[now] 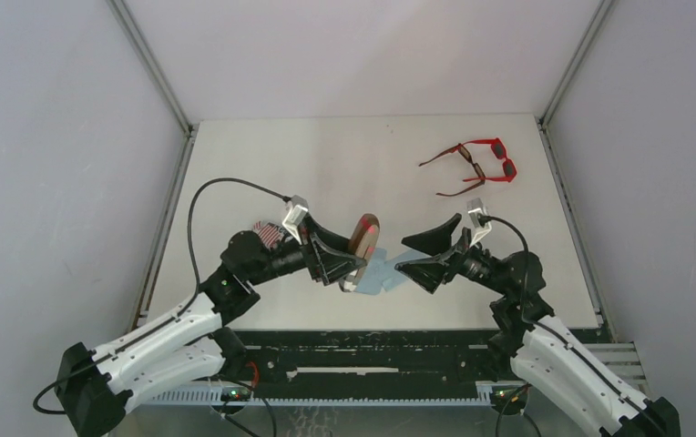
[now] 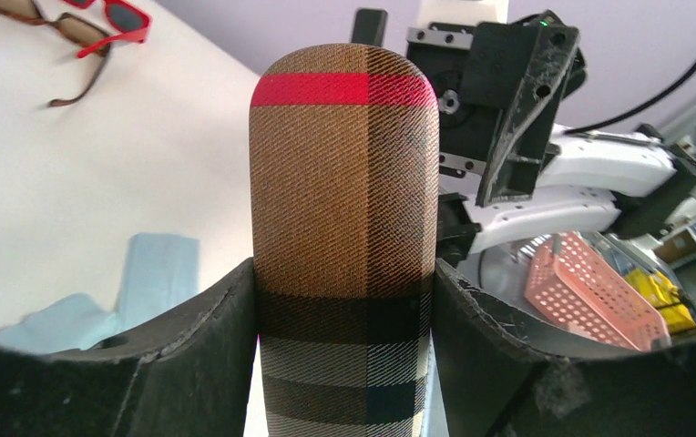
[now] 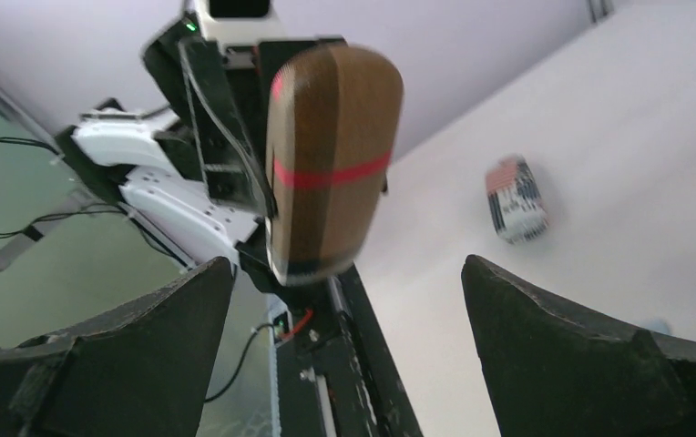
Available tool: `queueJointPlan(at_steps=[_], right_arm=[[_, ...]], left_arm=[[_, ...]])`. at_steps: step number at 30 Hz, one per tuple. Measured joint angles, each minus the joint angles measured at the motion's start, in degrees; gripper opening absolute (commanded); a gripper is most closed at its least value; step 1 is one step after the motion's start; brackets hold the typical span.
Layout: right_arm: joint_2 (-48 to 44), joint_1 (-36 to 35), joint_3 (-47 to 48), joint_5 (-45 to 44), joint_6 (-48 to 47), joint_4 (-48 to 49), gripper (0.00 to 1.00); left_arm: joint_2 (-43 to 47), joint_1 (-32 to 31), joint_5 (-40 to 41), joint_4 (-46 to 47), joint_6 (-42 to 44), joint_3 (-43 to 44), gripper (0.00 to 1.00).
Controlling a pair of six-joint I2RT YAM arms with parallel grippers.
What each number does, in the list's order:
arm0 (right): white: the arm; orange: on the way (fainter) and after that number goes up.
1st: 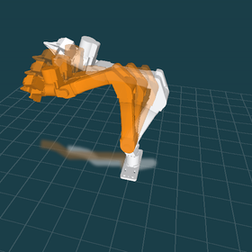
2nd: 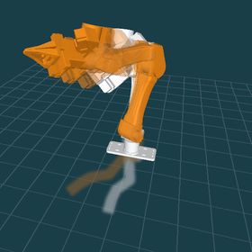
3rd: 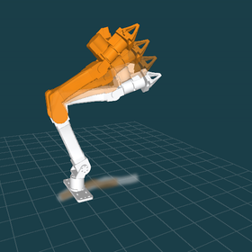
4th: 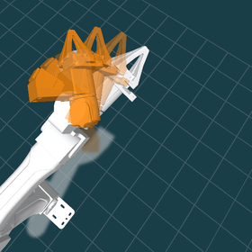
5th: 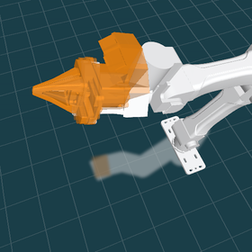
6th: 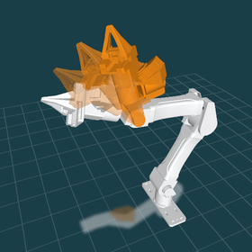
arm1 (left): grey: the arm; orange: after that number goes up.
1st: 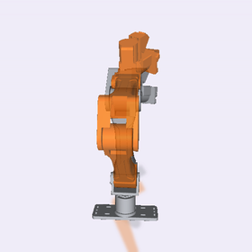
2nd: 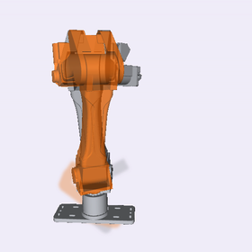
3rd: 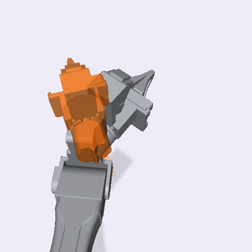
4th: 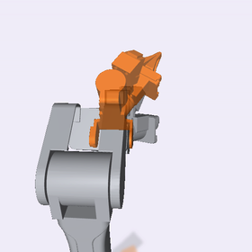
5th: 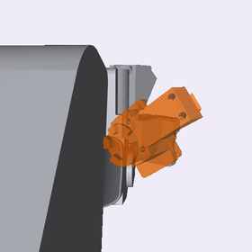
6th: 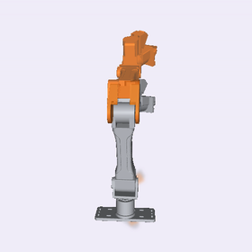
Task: Organize the sunglasses
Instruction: Open the sunglasses case.
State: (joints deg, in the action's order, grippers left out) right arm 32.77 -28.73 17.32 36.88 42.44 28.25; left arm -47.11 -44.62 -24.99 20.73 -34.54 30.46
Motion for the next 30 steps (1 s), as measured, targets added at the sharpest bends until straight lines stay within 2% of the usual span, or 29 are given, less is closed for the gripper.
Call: queueJointPlan(at_steps=[5, 10, 22, 30], right_arm=[[2.54, -3.21, 3.50, -0.74, 2.14, 8.04, 0.96], [4.09, -6.82, 7.39, -1.88, 2.54, 11.89, 0.94], [9.46, -15.74, 11.80, -3.93, -0.74, 11.56, 0.90], [12.87, -18.36, 12.76, -5.49, -1.68, 11.69, 0.81]], left_arm=[[0.09, -3.98, -1.18, 1.49, 0.00, 1.73, 0.00], [0.44, -6.38, -1.44, 6.08, -1.42, 2.93, 0.00], [0.74, -6.82, -2.38, 13.18, -5.46, 2.93, 0.00], [0.76, -7.13, -4.20, 14.16, -5.55, 2.93, 0.00]])
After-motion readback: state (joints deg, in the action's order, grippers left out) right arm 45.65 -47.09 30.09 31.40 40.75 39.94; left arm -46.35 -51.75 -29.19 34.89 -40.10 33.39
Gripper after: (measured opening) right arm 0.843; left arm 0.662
